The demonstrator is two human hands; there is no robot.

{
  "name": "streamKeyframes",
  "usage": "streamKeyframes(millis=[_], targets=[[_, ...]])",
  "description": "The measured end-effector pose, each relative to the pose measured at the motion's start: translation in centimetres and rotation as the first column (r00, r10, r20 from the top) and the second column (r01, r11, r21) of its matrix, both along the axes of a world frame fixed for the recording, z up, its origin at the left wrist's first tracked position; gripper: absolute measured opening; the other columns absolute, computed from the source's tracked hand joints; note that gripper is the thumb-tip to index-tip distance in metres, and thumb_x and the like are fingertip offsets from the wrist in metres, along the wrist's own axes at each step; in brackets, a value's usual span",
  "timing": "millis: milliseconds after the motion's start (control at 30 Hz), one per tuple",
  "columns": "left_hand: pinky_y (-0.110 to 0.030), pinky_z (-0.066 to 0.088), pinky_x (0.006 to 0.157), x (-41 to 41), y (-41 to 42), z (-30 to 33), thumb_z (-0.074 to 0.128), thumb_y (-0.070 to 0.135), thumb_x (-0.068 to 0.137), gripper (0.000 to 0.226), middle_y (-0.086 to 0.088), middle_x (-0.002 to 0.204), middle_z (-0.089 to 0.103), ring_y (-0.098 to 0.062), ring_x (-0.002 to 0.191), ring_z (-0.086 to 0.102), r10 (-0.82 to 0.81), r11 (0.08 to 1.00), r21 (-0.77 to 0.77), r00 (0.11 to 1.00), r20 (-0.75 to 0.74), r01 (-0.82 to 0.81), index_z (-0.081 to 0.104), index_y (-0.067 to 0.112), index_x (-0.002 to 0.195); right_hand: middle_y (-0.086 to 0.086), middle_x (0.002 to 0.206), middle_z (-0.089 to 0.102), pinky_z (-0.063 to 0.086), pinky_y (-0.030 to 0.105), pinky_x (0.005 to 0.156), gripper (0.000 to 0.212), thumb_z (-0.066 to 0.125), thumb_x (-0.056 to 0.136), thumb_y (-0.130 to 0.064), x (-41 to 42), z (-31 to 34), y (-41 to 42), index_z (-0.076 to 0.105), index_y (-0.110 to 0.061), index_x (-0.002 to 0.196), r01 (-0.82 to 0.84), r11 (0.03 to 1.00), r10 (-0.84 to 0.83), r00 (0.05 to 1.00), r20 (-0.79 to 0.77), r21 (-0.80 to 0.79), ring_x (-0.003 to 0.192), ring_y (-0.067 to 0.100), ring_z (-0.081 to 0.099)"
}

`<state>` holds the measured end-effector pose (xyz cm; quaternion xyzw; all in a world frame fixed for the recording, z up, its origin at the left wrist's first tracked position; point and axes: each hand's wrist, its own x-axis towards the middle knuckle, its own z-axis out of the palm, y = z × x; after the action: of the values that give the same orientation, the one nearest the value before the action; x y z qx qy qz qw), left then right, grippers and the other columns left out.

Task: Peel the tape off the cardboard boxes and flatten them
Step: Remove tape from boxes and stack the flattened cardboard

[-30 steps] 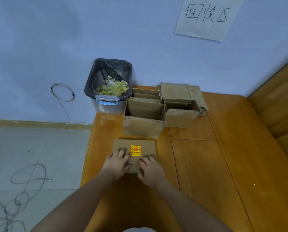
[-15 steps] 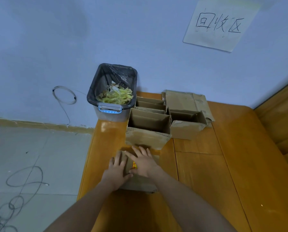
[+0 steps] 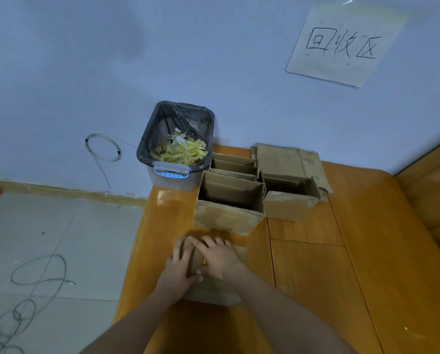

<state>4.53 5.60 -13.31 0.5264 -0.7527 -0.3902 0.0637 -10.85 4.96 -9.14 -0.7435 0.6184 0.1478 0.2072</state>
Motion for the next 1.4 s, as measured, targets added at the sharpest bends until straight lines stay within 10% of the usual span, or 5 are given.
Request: streamKeyframes(millis=[400, 667, 900, 1067, 1400], targets=[[-0.047, 0.043, 0.106, 1.7, -0.7, 7.9, 0.076, 0.023, 0.078, 0.108, 0.014, 0.158, -0.02, -0.035, 0.147, 0.012, -0.23, 0.842, -0.442, 0.947, 0.226, 0.31, -0.001, 0.028, 0.154, 0.004, 0.142, 0.03, 0.04, 0.041, 0.095, 0.099, 0.057, 0.091, -0.043, 1.3, 3.0, 3.6, -0.03, -0.052, 0.137, 0.309, 0.881, -0.225, 0.94, 0.256, -0.358, 0.115, 0.03, 0.041], [-0.054, 0.053, 0.088, 1.1, 2.5, 10.1, 0.095, 0.024, 0.04, 0.081, -0.009, 0.135, 0.059, -0.033, 0.123, 0.056, -0.366, 0.469, -0.649, 0.8, 0.475, 0.599, 0.069, 0.017, 0.116, -0.002, 0.125, 0.042, 0.044, 0.017, 0.066, 0.072, 0.054, 0.095, -0.033, 0.8, 2.9, 11.3, 0.009, -0.038, 0.151, 0.552, 0.73, -0.367, 0.815, 0.449, -0.404, 0.087, 0.008, 0.052], [-0.026, 0.047, 0.078, -1.1, 6.5, 8.4, 0.054, 0.015, 0.086, 0.03, 0.002, 0.138, 0.032, -0.02, 0.108, 0.055, -0.319, 0.868, -0.45, 0.931, -0.179, 0.211, 0.048, 0.01, 0.115, 0.007, 0.129, 0.046, 0.047, 0.037, 0.095, 0.046, 0.061, 0.083, -0.012, -1.2, 2.3, 16.3, 0.051, -0.007, 0.127, 0.604, 0.651, -0.381, 0.784, 0.49, -0.46, 0.118, 0.023, 0.047], [-0.02, 0.04, 0.087, -2.4, 6.1, 8.9, 0.045, 0.018, 0.099, 0.022, 0.001, 0.143, 0.035, -0.014, 0.12, 0.047, -0.309, 0.868, -0.451, 0.937, -0.16, 0.209, 0.052, 0.009, 0.118, 0.007, 0.138, 0.047, 0.031, 0.049, 0.113, 0.029, 0.057, 0.077, -0.002, -1.6, 2.8, 17.3, 0.056, -0.008, 0.106, 0.548, 0.665, -0.299, 0.819, 0.49, -0.509, 0.133, 0.021, 0.034], [-0.019, 0.005, 0.118, -3.3, 5.7, 8.2, 0.043, 0.004, 0.099, 0.026, 0.001, 0.138, 0.054, -0.012, 0.142, 0.032, -0.321, 0.815, -0.543, 0.938, -0.133, 0.202, 0.061, 0.008, 0.117, 0.0, 0.09, 0.058, 0.044, 0.033, 0.072, 0.012, 0.051, 0.078, -0.012, -1.6, 4.3, 17.2, 0.061, -0.01, 0.082, 0.66, 0.521, -0.317, 0.739, 0.595, -0.542, 0.084, 0.02, 0.057]])
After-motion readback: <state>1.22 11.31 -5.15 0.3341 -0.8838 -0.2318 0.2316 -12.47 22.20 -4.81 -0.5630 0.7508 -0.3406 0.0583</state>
